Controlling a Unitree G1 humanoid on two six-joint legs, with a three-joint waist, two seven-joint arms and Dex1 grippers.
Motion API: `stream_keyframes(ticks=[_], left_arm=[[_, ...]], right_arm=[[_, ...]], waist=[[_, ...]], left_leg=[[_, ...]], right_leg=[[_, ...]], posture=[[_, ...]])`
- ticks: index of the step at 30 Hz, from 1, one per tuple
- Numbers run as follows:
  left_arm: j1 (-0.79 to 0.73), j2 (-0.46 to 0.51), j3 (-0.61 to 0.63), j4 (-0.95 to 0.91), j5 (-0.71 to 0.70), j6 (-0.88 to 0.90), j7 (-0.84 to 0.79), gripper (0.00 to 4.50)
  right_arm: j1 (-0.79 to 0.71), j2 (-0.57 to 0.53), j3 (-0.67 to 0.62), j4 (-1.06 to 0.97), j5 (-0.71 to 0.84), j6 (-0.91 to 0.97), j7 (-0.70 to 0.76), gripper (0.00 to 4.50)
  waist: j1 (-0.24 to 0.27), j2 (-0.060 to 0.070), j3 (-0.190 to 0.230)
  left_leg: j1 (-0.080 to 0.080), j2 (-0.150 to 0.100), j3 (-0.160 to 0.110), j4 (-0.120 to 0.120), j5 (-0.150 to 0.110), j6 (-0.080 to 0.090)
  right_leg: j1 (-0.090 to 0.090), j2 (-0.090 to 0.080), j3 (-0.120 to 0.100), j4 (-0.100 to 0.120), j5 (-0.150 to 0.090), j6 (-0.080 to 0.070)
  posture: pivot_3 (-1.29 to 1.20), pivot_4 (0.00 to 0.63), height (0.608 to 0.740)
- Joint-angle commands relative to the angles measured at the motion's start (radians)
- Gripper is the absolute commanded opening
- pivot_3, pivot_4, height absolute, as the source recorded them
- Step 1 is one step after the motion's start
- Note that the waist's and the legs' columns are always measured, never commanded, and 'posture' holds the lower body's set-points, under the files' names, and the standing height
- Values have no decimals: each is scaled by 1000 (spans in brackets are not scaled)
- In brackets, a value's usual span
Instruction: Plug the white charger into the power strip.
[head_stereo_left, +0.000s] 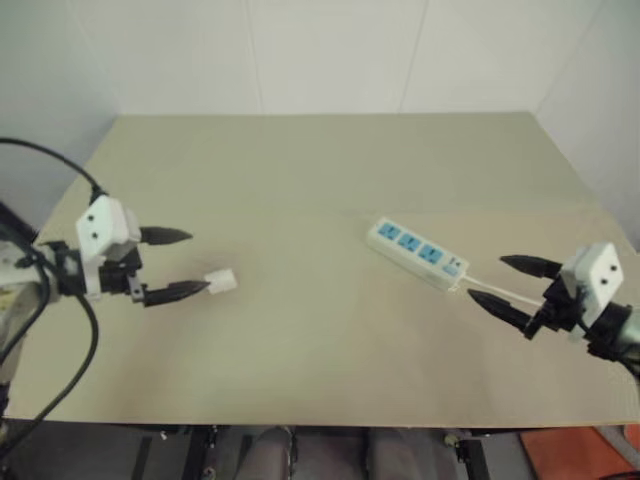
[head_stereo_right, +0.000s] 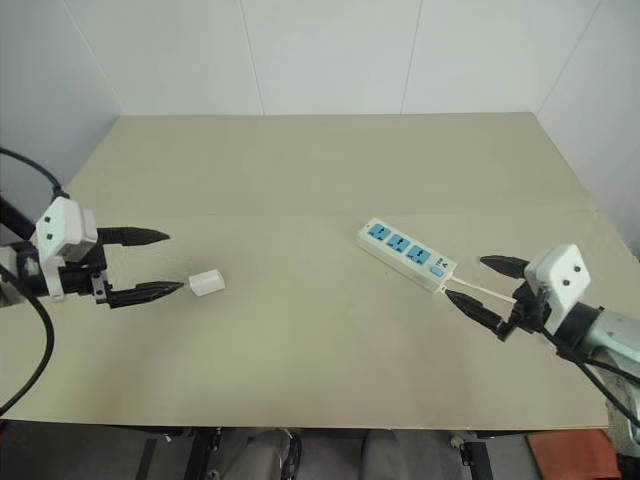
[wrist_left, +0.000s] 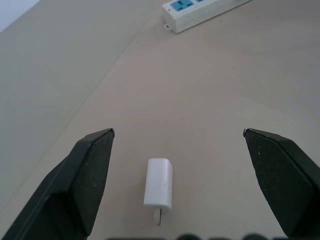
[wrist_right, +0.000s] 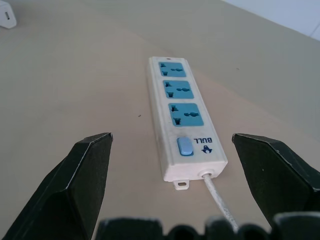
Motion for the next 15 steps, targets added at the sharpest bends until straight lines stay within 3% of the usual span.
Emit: stream_keyframes(ticks=[1, 7, 15], left_arm=[[-49, -24, -38, 13, 3, -24, -10, 4500], [-120, -68, -97, 35, 7, -36, -27, 4500], [-139, -86, -121, 39, 7, -42, -35, 4500]], right_arm=[[-51, 45, 35, 53, -21, -62, -34, 4479], [-144, 116, 108, 195, -76, -148, -61, 4479], [-237, 113, 193, 395, -130, -286, 20, 4479]], waist=[[-3, 0, 0], [-9, 0, 0], [-15, 0, 0]], left_leg=[[0, 0, 0, 0, 0, 0], [0, 0, 1, 0, 0, 0], [1, 0, 2, 0, 0, -1]], right_leg=[[0, 0, 0, 0, 0, 0], [-2, 0, 2, 2, 0, 0], [-2, 0, 2, 2, 0, 0]], posture=[[0, 150, 740], [0, 150, 740], [0, 150, 740]])
